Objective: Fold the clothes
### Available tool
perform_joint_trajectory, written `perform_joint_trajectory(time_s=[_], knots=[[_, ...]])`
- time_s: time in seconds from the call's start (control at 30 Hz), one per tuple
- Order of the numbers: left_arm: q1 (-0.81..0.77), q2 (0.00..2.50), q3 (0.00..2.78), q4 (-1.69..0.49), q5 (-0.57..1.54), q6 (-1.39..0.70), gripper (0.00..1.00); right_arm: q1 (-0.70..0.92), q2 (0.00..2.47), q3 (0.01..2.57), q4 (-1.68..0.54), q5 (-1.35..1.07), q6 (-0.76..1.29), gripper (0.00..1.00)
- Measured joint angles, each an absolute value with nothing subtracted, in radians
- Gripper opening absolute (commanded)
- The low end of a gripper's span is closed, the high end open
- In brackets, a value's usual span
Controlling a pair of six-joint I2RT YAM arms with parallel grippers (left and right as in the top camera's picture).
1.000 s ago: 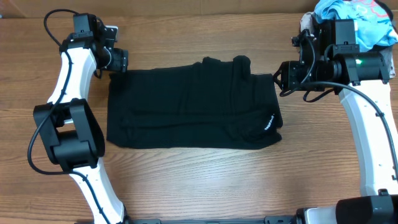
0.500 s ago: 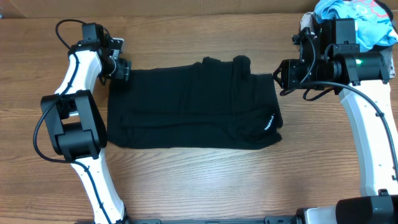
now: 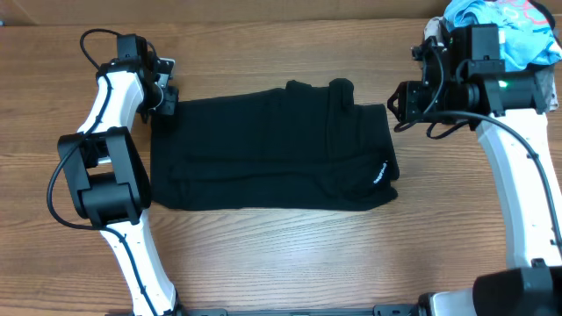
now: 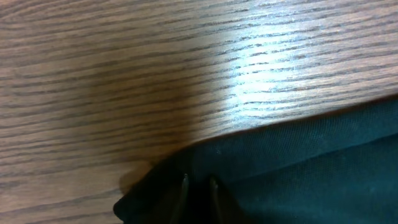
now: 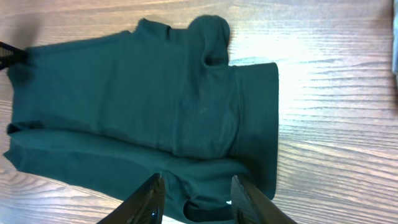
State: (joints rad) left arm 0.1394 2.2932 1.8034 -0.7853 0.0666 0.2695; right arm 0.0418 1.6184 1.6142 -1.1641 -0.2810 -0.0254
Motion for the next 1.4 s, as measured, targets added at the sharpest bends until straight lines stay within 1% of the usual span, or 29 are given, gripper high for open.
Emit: perform_joint_trajectory(time_s=[0.13, 0.23, 0.37, 0.4, 0.47, 0.57, 0.8, 0.83, 0.87, 0.9, 0.97, 1.0, 1.07, 1.23, 1.4], knots=[[0.139, 2.293, 1.803, -0.778, 0.061, 0.269, 0.04, 0.042, 1.675, 1.614, -1.148, -0.281, -0.026, 0.36], [0.139, 2.293, 1.811, -0.792, 0.045, 0.265, 0.04, 0.042, 1.711, 1.614, -1.139, -0.280, -0.027, 0.34], [0.139, 2.293, 1.878, -0.870, 0.031, 0.264, 0.04, 0.042, 1.744, 1.614, -1.118, -0.280, -0.025, 0.33], [0.139, 2.293, 1.905, -0.892, 0.030, 0.264, 0.04, 0.042, 1.747, 1.614, -1.111, -0.280, -0.025, 0.32], [0.139, 2.293, 1.959, -0.935, 0.029, 0.261, 0.04, 0.042, 1.748, 1.614, -1.091, -0.280, -0.023, 0.23], [0.139, 2.293, 2.048, -1.010, 0.029, 0.245, 0.04, 0.042, 1.748, 1.614, -1.055, -0.278, -0.010, 0.18], [0.137, 2.293, 2.135, -1.102, 0.029, 0.194, 0.04, 0.042, 1.771, 1.616, -0.955, -0.277, 0.012, 0.18], [0.137, 2.293, 2.135, -1.111, 0.029, 0.186, 0.04, 0.042, 1.783, 1.616, -0.936, -0.277, 0.013, 0.23], [0.137, 2.293, 2.135, -1.119, 0.029, 0.181, 0.04, 0.045, 1.799, 1.616, -0.911, -0.277, 0.017, 0.32], [0.137, 2.293, 2.135, -1.125, 0.029, 0.177, 0.04, 0.046, 1.812, 1.616, -0.889, -0.274, 0.024, 0.44], [0.137, 2.293, 2.135, -1.131, 0.029, 0.170, 0.04, 0.051, 1.845, 1.616, -0.834, -0.271, 0.023, 0.54], [0.135, 2.293, 2.135, -1.131, 0.028, 0.166, 0.04, 0.055, 1.860, 1.616, -0.807, -0.270, 0.024, 0.57], [0.130, 2.293, 2.135, -1.132, 0.027, 0.162, 0.04, 0.066, 1.886, 1.616, -0.750, -0.265, 0.022, 0.59], [0.110, 2.293, 2.135, -1.130, 0.025, 0.159, 0.04, 0.101, 1.938, 1.616, -0.642, -0.253, 0.022, 0.59], [0.091, 2.293, 2.135, -1.130, 0.025, 0.159, 0.04, 0.141, 2.028, 1.617, -0.602, -0.227, 0.017, 0.59]])
